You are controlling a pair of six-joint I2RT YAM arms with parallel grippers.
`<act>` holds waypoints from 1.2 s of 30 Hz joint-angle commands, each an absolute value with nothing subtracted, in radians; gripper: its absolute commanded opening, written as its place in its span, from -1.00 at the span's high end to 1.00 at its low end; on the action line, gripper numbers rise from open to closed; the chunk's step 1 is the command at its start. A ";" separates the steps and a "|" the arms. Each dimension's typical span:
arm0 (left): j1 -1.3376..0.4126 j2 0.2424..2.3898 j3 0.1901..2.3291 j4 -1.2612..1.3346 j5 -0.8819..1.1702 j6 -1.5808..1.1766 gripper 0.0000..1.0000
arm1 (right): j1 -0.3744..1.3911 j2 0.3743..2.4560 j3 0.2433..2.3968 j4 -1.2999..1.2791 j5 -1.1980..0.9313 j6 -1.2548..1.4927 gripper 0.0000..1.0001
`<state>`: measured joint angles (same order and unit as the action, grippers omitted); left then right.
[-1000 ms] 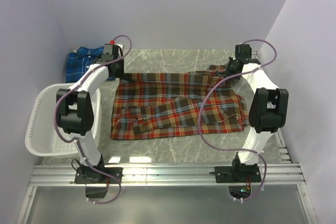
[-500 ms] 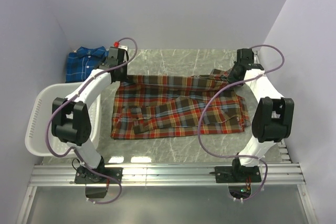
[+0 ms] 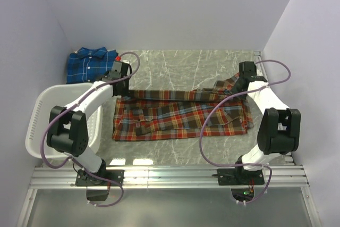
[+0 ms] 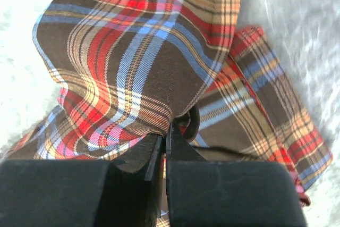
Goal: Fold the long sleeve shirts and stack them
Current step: Fold the shirt
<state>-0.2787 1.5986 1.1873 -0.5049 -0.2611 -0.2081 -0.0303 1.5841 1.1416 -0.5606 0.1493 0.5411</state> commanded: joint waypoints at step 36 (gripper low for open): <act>-0.275 1.521 1.172 -0.446 -0.009 -0.494 -0.05 | 0.383 1.695 1.371 -0.462 -0.112 0.327 -0.08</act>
